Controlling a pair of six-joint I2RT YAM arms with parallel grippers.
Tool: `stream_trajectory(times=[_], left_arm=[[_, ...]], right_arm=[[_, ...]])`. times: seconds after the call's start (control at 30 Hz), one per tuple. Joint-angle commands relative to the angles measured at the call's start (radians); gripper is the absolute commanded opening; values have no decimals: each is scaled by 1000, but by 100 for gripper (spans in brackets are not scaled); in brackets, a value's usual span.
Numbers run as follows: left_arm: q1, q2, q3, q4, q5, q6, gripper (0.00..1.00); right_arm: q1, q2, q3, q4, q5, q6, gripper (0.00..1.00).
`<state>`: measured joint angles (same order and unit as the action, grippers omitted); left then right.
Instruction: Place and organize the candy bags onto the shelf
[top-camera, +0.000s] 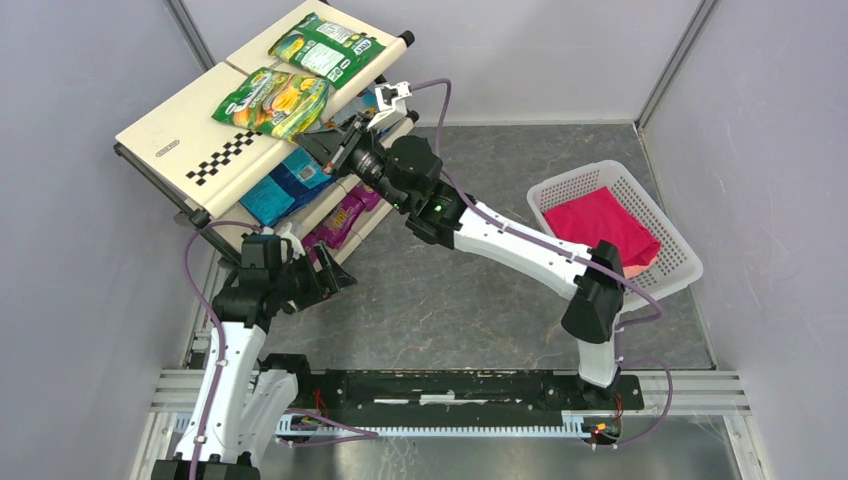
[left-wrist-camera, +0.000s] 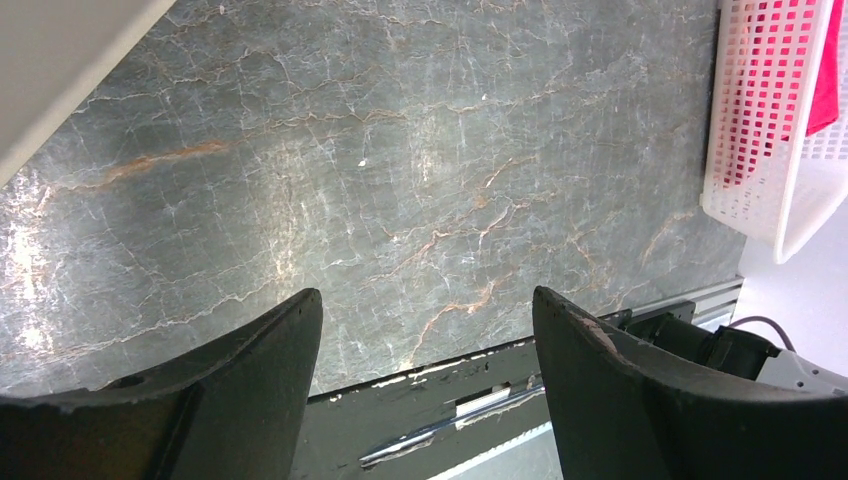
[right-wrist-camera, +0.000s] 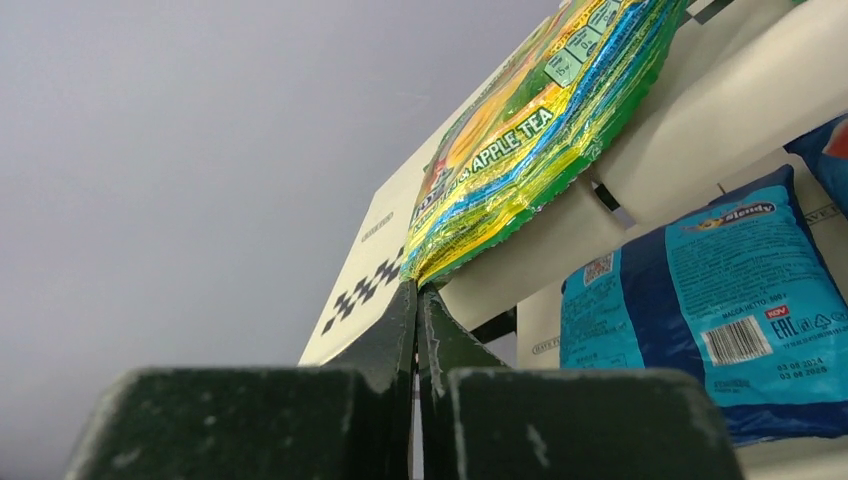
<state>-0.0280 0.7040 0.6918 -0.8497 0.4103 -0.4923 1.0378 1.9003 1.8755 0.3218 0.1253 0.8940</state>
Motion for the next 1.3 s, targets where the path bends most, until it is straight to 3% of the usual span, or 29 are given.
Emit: stream_trajectory(times=[0.0, 0.4, 0.7, 0.9, 1.07, 1.27], left_arm=[[8, -6, -2, 26, 28, 47, 84], [8, -12, -3, 26, 35, 55, 84], [8, -10, -4, 26, 44, 59, 84], [8, -9, -3, 26, 43, 60, 84], [8, -11, -5, 26, 42, 56, 84], [8, -10, -7, 20, 45, 55, 84]], right_arm=[[35, 32, 79, 121, 121, 7, 1], [135, 212, 315, 135, 466, -126, 1], [138, 342, 463, 171, 496, -189, 0], [130, 349, 467, 163, 443, -221, 1], [123, 313, 456, 115, 392, -240, 24], [123, 163, 354, -55, 358, -265, 37]])
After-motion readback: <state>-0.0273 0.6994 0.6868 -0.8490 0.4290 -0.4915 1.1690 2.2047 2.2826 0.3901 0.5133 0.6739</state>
